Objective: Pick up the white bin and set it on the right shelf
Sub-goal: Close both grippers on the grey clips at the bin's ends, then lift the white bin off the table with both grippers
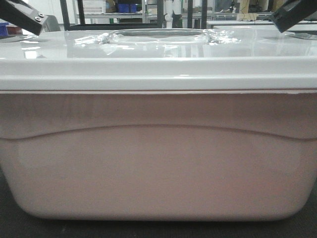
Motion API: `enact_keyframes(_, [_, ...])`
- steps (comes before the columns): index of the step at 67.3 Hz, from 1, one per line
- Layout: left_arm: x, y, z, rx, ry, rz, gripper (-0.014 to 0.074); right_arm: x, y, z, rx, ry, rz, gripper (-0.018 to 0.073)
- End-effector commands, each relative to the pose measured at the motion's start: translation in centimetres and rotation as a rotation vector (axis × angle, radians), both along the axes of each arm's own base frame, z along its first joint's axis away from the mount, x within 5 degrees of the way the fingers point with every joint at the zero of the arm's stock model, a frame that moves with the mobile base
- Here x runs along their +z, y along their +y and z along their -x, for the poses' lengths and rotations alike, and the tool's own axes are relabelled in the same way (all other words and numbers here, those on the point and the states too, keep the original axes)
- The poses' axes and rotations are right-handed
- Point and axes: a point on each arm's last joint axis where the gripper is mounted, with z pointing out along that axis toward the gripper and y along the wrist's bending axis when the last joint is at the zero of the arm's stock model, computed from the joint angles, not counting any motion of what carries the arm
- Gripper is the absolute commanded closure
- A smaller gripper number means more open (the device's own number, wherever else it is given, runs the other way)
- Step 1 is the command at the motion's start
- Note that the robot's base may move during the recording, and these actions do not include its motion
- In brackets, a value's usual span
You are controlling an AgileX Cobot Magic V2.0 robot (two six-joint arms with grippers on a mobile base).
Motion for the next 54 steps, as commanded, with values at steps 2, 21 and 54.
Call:
enact_keyframes(2, [2.27,-0.81,0.94,-0.075,-0.022,0.128,0.0157,1.85,0.75,0.81,0.075,-0.004,-0.114,-0.0035])
enact_keyframes(21, [2.26,-0.80,0.95,-0.075,-0.022,0.127,0.0157,1.83,0.70,0.70,0.064,-0.010,-0.109,-0.0014])
enact_keyframes(54, [2.25,-0.79,0.93,-0.073,-0.022,0.126,0.0326,1.84,0.74,0.80,0.074,-0.005,-0.112,0.0155])
